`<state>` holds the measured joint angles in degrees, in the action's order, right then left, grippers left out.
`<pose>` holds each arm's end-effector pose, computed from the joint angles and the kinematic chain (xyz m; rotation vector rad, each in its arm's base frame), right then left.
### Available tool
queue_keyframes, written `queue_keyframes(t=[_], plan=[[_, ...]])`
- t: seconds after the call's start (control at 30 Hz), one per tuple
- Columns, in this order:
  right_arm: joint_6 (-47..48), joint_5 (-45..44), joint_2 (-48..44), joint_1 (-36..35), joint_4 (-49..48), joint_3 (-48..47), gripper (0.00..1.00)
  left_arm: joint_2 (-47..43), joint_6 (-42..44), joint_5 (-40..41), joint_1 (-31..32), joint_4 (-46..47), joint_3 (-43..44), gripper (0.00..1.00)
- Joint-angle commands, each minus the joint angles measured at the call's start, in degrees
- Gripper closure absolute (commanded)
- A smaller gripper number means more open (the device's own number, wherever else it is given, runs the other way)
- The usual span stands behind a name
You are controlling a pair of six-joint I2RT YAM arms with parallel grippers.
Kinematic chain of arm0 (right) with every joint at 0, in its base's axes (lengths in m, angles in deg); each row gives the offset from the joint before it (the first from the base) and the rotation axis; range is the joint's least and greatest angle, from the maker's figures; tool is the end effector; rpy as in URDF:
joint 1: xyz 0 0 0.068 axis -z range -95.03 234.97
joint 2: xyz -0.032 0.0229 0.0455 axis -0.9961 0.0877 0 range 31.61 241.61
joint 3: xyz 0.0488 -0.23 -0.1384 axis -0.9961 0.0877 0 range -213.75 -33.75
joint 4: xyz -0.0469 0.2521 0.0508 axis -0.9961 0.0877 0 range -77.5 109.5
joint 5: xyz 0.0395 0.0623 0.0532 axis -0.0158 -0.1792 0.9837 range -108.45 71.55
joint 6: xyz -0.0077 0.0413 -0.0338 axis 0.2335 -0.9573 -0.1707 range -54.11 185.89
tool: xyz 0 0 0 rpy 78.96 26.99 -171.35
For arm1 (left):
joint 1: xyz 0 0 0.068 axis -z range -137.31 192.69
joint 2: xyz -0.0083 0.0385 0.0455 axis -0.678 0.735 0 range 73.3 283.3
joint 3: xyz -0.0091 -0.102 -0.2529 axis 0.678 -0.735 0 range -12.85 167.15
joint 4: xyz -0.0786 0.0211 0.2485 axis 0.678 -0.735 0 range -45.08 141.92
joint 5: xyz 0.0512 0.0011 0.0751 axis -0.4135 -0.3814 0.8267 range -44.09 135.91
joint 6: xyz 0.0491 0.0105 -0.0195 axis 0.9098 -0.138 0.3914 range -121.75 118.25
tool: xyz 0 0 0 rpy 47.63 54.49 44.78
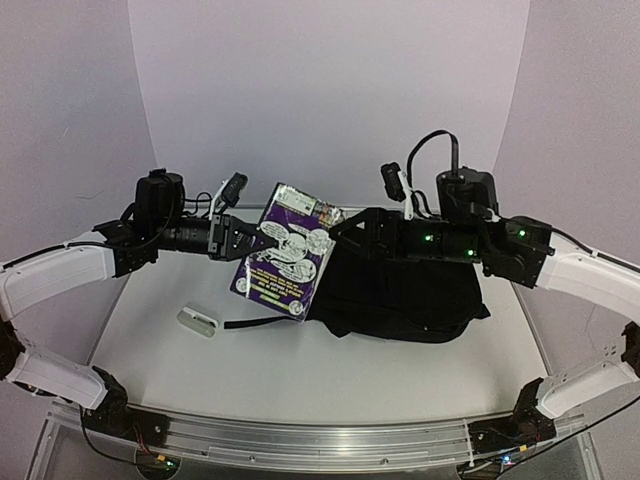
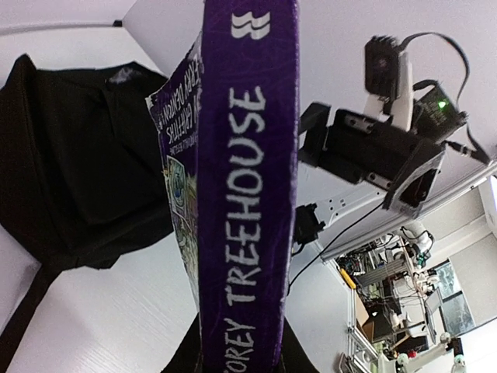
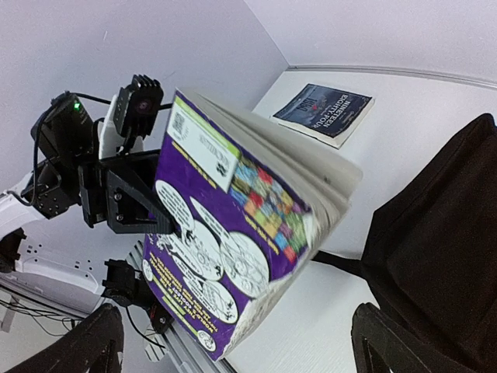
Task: Pack the student bag
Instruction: Pick up the book from the center of the board.
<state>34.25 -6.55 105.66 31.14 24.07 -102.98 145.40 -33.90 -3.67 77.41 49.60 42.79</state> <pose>0.1716 0.2473 0.3759 -0.5467 1.9637 1.1875 0.2170 -0.1833 0.3217 0.7084 1.9906 -1.5650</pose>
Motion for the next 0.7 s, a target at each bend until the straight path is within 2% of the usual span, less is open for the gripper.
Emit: queue_keyframes(t=[0.0,0.23,0.4,0.47,0.53,0.63,0.67], plan=[[-6.77,2.4,-0.09,-0.13,-11.11,4.62,0.02,-3.29,-10.04,0.73,-0.15,21.59,0.66,1.0],[-9.15,8.32,4.23,-0.63,-20.57,5.45,0.02,-2.11,-15.46,-4.21,-0.17,28.67,0.59,1.0],[-9.56,11.65,7.44,-0.96,-26.76,3.7,0.1,-1.64,-16.83,-6.39,-0.12,29.19,0.28,1.0],[-9.63,12.36,8.77,-1.04,-28.26,2.8,0.17,-1.4,-17.6,-7.17,-0.1,29.98,0.11,1.0],[-9.67,13.01,9.72,-1.06,-29.65,2.07,0.28,-1.07,-17.73,-7.29,-0.14,29.94,0.1,1.0],[-10.28,11.75,9.67,-1.16,-31.81,2.09,0.76,-0.23,-17.09,-6.98,-0.14,28.51,0.25,1.0],[-10.24,10.51,9.07,-1.13,-31.86,2.48,0.86,0.0,-16.54,-6.45,-0.12,27.41,0.31,0.98]])
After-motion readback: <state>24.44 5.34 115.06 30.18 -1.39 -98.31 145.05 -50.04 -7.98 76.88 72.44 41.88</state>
